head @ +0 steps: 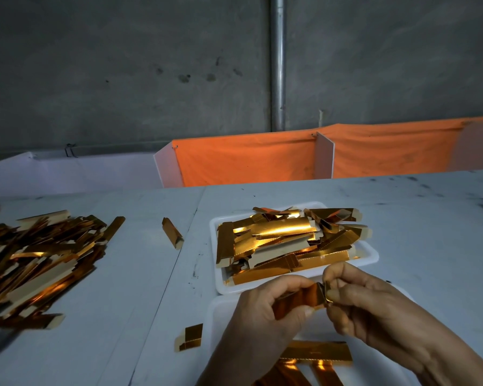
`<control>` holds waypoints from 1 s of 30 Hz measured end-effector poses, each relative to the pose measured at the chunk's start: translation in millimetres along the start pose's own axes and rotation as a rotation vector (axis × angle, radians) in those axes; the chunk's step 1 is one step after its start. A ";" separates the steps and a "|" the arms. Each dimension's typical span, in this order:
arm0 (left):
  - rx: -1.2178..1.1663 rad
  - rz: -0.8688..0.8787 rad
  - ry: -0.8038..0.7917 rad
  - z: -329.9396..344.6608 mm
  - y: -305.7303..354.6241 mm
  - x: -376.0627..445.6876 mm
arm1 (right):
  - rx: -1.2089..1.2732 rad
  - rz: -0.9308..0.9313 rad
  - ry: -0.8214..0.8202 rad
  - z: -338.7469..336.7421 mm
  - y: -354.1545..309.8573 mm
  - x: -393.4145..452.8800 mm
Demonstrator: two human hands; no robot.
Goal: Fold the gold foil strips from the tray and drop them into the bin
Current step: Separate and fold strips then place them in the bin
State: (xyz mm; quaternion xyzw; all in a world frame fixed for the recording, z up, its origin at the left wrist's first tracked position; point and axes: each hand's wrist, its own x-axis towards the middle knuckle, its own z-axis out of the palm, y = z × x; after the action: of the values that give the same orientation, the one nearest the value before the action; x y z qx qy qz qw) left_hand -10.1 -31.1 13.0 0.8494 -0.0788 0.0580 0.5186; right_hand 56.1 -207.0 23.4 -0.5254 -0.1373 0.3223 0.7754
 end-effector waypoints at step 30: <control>-0.019 0.008 0.019 -1.9 1.0 0.0 | -0.387 -0.113 -0.019 -2.4 0.9 2.9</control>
State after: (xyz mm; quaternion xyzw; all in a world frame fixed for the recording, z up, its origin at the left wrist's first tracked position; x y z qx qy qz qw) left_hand -10.3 -29.9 14.7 0.8436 -0.0780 0.0674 0.5270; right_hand 59.3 -206.7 21.2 -0.6530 -0.2334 0.2509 0.6755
